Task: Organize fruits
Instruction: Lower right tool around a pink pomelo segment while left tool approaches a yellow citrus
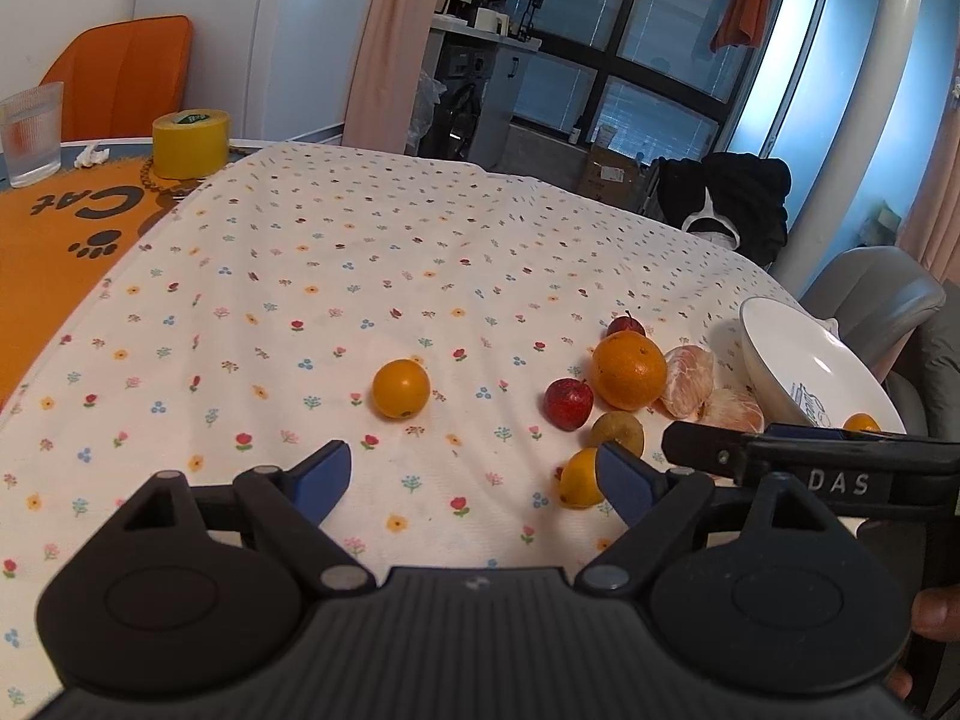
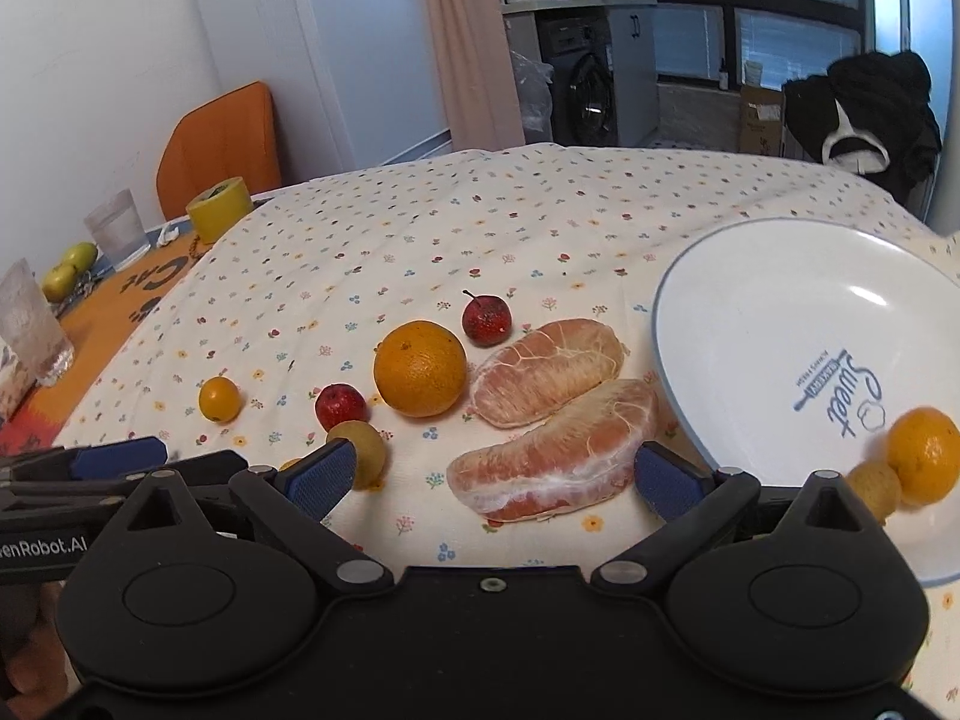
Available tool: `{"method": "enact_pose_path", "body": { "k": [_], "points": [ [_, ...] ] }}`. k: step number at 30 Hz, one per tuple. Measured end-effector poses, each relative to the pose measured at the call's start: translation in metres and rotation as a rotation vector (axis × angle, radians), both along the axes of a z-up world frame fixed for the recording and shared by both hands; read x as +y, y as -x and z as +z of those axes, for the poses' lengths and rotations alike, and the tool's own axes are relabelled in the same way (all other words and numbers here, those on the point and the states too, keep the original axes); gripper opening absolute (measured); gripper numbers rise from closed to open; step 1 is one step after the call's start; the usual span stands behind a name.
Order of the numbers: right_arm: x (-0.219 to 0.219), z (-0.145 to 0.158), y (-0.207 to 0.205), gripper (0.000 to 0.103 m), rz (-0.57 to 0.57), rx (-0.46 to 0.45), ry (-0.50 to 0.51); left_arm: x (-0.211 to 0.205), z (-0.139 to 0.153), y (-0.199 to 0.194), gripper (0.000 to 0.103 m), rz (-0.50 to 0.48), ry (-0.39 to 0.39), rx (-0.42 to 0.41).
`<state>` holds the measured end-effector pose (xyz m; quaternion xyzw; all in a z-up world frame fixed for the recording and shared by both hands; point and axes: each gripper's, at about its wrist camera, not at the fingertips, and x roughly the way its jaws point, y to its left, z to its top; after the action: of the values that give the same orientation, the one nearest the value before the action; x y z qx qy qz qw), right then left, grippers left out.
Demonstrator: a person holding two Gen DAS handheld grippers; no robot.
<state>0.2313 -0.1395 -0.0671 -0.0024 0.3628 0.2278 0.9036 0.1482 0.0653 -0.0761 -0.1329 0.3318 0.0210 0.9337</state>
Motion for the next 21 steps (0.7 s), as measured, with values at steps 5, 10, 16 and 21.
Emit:
{"method": "enact_pose_path", "body": {
  "k": [5,10,16,21],
  "points": [
    [0.004,0.0,-0.001,0.087,0.011,-0.037,0.037,-0.001,-0.003,-0.004,0.086,-0.003,0.005,0.003],
    [0.003,0.001,-0.006,0.071,0.008,-0.053,0.054,-0.005,-0.003,-0.006,0.085,-0.015,0.005,-0.006],
    [0.009,0.001,-0.011,0.072,0.007,-0.056,0.075,-0.012,-0.005,-0.009,0.067,-0.042,0.021,-0.002],
    [0.019,-0.002,-0.016,0.072,0.006,-0.084,0.114,-0.017,-0.004,-0.01,0.06,-0.06,0.023,-0.009]
  ]
}}
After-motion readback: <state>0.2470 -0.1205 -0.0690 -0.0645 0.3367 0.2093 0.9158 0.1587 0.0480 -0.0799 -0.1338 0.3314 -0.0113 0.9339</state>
